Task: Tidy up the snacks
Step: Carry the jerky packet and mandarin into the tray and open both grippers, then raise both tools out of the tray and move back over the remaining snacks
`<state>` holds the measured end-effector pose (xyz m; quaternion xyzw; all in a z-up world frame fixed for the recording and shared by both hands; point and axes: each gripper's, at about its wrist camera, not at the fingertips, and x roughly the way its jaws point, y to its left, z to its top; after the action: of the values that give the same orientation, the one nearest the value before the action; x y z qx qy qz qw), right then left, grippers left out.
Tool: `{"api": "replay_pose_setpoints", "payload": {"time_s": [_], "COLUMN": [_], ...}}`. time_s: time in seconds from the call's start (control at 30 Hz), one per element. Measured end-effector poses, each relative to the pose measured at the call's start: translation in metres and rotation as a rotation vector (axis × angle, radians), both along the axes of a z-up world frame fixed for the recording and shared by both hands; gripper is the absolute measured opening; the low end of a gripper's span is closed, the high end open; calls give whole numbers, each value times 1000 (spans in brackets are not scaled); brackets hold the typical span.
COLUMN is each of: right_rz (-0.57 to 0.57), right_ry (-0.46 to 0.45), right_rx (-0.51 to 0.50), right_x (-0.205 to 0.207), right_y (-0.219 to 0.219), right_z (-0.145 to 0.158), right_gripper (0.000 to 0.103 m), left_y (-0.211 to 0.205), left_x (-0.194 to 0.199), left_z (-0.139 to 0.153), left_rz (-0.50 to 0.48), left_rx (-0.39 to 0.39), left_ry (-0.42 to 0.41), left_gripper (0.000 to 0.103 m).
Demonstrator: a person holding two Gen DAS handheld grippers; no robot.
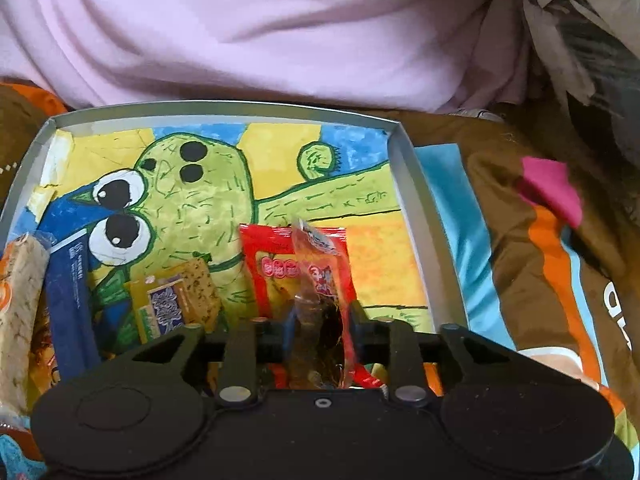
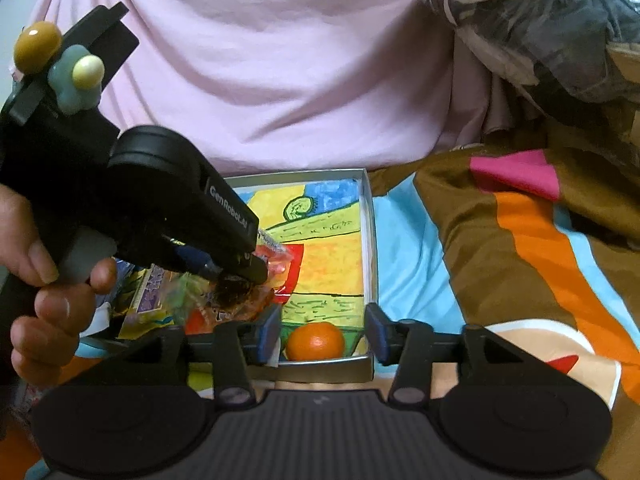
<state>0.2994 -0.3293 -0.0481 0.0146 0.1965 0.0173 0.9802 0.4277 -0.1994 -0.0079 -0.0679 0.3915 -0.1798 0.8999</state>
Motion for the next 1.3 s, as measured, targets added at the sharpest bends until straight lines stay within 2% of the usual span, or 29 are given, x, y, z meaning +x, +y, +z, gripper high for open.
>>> {"api": "replay_pose_setpoints", "payload": {"time_s": [0.07,0.13,0.37,0.5,0.53,0.83,1.07,1.3], "right_rz": [4,6,12,3,0,9,53,73], "right_ry": [-2,-7,-45,-56,-59,-98,-149,-208], "right_rx": [-5,-15,-19,1,4,49,0,-26], "right_x": [-1,-1,-9,-16,-18,-52,-93,-133], "right_y": [1,3,8,10,10,14,32,55], "right_z": [1,2,11,18,20,35,48,58], "right_gripper": [60,64,85,101,102,103,103,103], "left_y": [2,3,12,24,28,66,109,149], "left_x": [-3,-6,-24,-38,-43,-90,-138,-187], "left_z": [0,1,12,22,25,45,55,62], "left_rz": [12,15,27,37,47,130,211,247], "left_rx": [2,9,27,20,15,-11,-42,-10], "left_ry": [-4,-14,-71,-106,-114,-208,-250,-291], "left_gripper": [43,57,78,90,94,100,102,102]}}
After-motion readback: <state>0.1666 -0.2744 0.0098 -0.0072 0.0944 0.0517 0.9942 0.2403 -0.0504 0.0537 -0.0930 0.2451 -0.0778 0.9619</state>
